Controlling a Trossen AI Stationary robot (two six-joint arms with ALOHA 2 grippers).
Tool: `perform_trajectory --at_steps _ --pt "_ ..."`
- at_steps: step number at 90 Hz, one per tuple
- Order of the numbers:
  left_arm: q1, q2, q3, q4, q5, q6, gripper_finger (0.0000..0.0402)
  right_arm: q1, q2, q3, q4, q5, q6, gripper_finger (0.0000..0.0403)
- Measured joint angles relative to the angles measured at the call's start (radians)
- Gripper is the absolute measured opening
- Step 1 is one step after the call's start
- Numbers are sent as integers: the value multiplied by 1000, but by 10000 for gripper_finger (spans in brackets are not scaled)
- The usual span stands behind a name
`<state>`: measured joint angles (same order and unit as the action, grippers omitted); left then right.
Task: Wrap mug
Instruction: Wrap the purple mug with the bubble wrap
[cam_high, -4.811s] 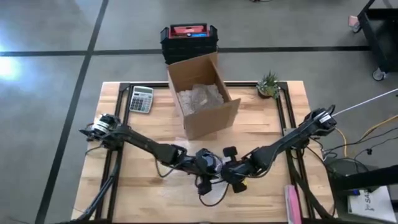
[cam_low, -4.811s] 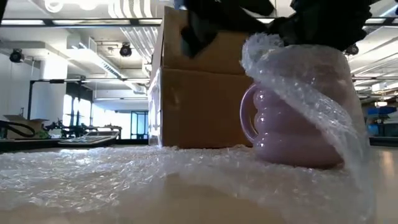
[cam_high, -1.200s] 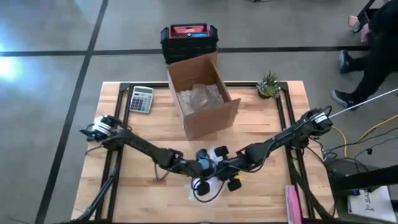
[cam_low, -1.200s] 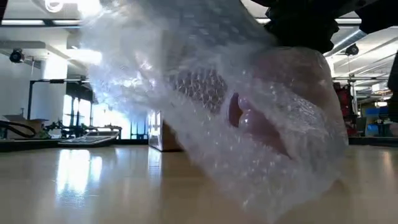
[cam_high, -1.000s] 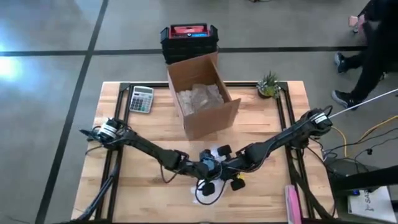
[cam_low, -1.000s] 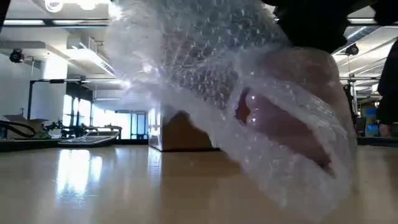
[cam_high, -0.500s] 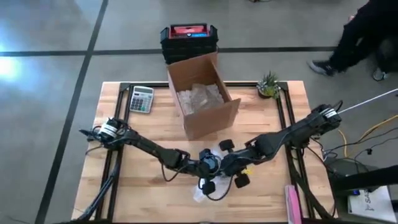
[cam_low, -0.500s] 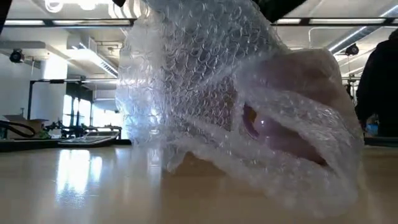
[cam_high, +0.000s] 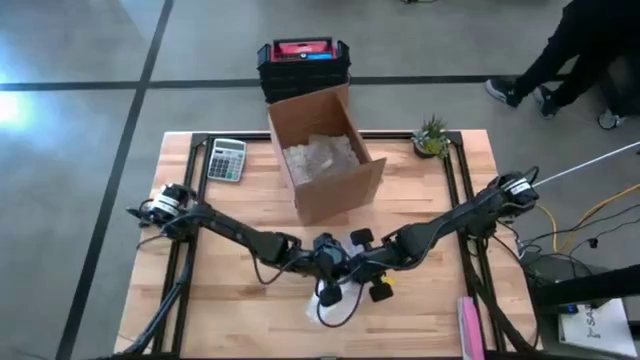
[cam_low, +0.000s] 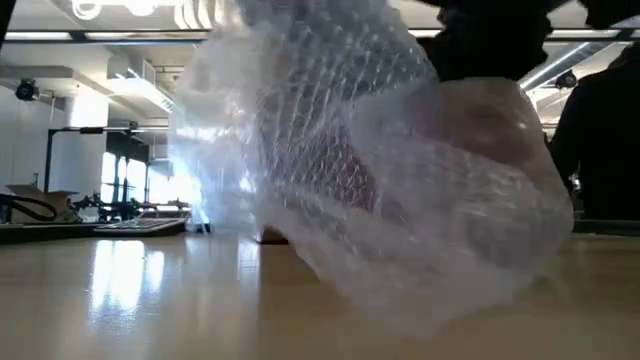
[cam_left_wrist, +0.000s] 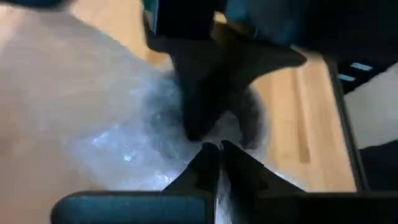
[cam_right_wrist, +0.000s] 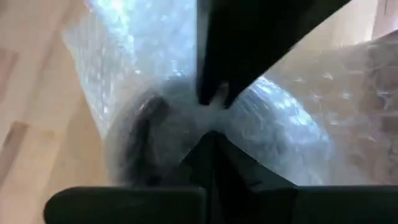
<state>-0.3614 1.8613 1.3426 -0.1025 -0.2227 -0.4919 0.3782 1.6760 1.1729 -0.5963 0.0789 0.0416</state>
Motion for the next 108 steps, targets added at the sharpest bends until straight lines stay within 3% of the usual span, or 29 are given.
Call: perform_trajectory --at_steps 29,49,66,89,108 --pt "-30 -71 5 -251 -1 -105 0 -28 3 -55 170 -25 -26 0" --pt "-92 -175 5 -395 -137 -124 0 -51 17 -66 215 -34 -60 0" --pt "-142 -253 -23 -474 -195 -177 0 -57 29 -71 235 -35 -59 0" --pt "-174 -305 -172 -414 -211 -253 0 -58 51 -71 314 -36 -52 0" --pt "-168 -294 -346 -30 -196 -213 0 -66 54 -73 368 -38 -65 0"
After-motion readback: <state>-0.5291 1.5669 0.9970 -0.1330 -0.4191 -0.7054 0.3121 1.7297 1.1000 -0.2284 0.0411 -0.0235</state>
